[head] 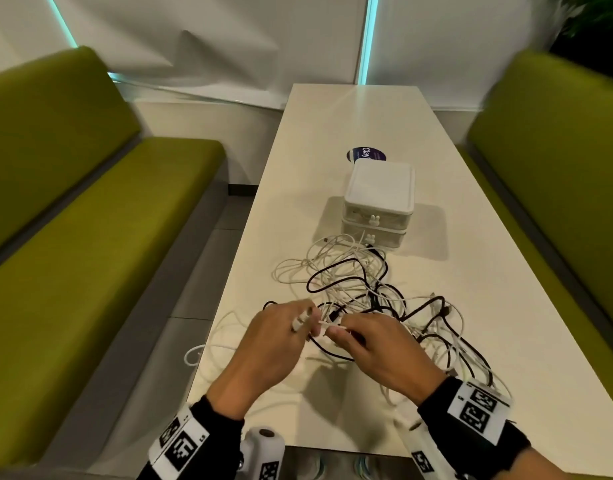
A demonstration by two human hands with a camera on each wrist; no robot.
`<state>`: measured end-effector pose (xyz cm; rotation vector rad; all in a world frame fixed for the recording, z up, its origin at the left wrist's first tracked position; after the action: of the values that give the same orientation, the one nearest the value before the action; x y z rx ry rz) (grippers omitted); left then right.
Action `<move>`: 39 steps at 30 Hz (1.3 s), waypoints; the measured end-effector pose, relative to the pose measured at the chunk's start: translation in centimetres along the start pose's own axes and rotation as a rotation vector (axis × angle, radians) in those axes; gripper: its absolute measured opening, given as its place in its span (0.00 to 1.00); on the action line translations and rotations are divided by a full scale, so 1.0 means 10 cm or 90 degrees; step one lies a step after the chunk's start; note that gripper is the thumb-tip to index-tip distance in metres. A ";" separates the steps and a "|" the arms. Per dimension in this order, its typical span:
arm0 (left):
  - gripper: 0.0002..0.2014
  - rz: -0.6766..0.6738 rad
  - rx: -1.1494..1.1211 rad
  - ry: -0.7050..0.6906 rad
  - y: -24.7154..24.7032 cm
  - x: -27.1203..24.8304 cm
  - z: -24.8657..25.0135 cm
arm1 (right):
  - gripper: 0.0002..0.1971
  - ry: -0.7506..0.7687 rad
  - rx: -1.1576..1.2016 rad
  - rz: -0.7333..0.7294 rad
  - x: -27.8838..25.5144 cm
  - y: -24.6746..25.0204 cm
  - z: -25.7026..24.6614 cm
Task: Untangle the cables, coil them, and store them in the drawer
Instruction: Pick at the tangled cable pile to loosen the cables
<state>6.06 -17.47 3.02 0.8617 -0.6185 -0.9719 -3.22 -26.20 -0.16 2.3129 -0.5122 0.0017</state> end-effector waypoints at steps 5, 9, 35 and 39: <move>0.19 0.198 -0.275 0.079 0.43 -0.01 -0.29 | 0.29 -0.045 0.134 0.054 0.00 0.16 0.18; 0.17 0.249 -0.194 0.103 0.46 -0.03 -0.31 | 0.25 -0.035 0.090 0.017 0.00 0.10 0.13; 0.11 0.182 -0.080 0.034 0.41 0.02 -0.24 | 0.17 0.006 0.086 0.026 0.01 0.14 0.01; 0.16 0.195 -0.082 0.024 0.48 0.02 -0.28 | 0.16 -0.016 0.084 -0.037 0.05 0.04 -0.09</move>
<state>10.51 -15.27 5.61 0.6470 -0.6270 -0.7080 -2.81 -25.97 0.84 2.4593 -0.4691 -0.0222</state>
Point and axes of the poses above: each hand's wrist, its own x-axis towards the middle knuckle, its own y-axis out of the back of the hand, z = x × y, the point moved 10 cm from there along x, towards the middle knuckle, and after that the axes turned 15 degrees about x, right-handed, at the moved point
